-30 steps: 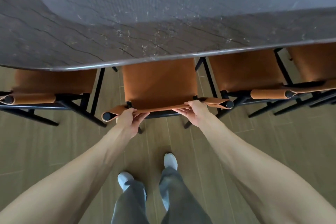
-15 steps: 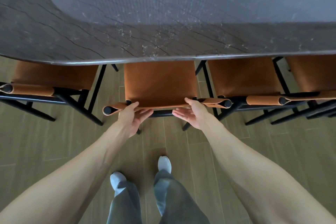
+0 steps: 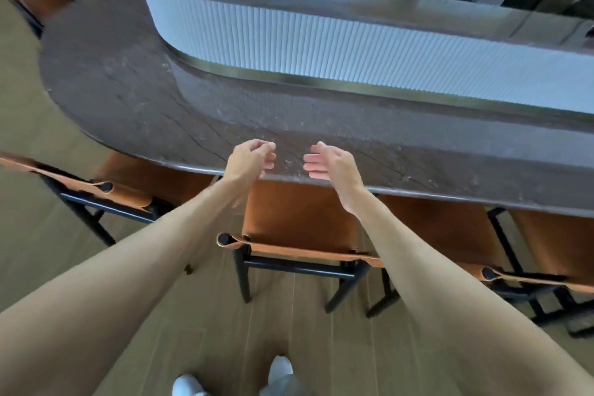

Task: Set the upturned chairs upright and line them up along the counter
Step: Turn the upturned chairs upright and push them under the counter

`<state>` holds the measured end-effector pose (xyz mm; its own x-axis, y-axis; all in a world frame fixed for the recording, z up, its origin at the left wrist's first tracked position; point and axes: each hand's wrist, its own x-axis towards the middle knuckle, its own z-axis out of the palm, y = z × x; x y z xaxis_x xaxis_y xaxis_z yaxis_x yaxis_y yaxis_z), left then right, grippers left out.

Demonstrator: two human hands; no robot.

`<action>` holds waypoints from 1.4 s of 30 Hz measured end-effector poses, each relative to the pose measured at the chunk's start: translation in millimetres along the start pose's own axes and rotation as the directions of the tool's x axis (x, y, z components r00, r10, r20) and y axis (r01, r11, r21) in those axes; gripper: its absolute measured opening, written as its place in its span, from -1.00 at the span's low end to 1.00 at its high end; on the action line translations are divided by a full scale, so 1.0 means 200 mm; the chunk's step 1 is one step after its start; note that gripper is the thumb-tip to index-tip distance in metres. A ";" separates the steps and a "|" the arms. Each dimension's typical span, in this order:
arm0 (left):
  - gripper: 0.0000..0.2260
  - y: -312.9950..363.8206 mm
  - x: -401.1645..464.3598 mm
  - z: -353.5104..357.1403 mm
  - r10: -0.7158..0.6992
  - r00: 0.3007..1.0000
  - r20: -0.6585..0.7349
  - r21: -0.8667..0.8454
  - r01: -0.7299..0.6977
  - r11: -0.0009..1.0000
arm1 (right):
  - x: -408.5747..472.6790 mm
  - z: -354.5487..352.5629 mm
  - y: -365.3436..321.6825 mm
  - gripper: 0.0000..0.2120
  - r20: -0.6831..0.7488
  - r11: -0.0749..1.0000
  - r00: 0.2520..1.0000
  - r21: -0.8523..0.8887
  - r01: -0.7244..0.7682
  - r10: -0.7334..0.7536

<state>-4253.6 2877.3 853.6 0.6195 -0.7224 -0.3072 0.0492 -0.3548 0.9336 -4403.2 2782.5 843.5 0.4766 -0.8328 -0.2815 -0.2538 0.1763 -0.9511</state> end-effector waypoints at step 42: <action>-0.63 -0.34 0.15 -2.92 0.230 0.946 -0.228 -0.028 -0.242 0.970 | 0.09 2.69 -0.38 -0.54 -0.001 0.936 0.968 0.255 0.243 -0.251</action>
<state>-3780.9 3226.9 889.6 0.7764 -0.6294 -0.0339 -0.0806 -0.1525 0.9850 -3922.9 3035.3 842.7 0.5240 -0.8511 -0.0334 0.0928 0.0960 -0.9911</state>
